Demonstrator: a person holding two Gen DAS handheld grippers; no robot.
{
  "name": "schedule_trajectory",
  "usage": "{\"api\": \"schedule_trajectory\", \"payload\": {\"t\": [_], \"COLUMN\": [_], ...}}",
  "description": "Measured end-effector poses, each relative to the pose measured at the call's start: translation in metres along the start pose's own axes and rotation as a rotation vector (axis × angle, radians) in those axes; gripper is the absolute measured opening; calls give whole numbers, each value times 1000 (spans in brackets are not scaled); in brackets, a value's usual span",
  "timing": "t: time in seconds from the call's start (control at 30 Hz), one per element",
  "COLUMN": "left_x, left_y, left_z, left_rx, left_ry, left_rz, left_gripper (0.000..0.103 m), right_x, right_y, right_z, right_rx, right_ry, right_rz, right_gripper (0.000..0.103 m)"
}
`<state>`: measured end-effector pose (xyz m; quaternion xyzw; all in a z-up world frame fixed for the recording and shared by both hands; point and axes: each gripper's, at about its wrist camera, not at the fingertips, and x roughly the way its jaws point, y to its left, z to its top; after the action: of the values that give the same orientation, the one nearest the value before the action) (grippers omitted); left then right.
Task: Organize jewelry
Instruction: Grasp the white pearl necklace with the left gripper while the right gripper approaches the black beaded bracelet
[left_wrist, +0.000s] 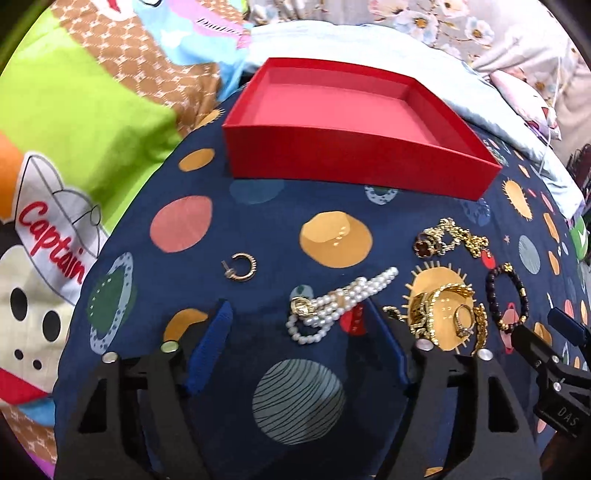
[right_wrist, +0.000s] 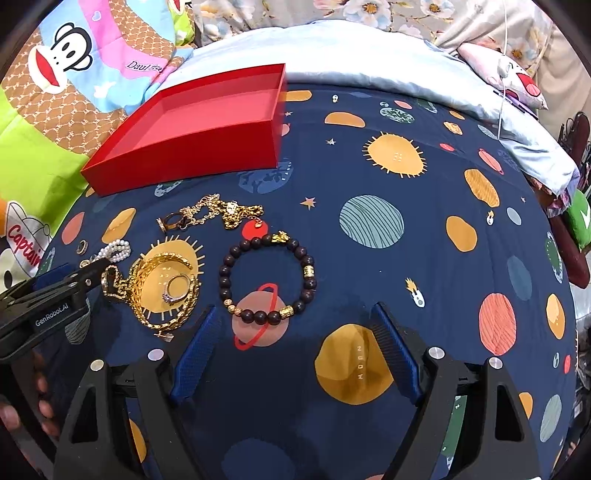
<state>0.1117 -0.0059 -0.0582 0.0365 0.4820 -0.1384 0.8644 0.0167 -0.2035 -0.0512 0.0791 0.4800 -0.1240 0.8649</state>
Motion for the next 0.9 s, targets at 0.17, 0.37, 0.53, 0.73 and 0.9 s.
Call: {"api": "schedule_trajectory", "payload": {"t": [0.17, 0.37, 0.53, 0.73, 0.9], "left_x": [-3, -7, -22, -41, -51], "left_y": [-10, -14, -8, -6, -5], "left_z": [-1, -1, -3, -3, -4], "left_rx": [35, 45, 20, 14, 12], "left_ry": [-6, 13, 0, -19, -30], "left_rz": [-31, -56, -57, -67, -73], "left_gripper": [34, 18, 18, 18, 15], "right_x": [1, 4, 7, 20, 14], "right_y": [-2, -4, -5, 2, -2], "right_z": [2, 5, 9, 14, 20], "right_rx": [-2, 2, 18, -4, 11], "right_ry": [-1, 3, 16, 22, -3], "right_rz": [5, 19, 53, 48, 57], "right_gripper": [80, 80, 80, 83, 79]}}
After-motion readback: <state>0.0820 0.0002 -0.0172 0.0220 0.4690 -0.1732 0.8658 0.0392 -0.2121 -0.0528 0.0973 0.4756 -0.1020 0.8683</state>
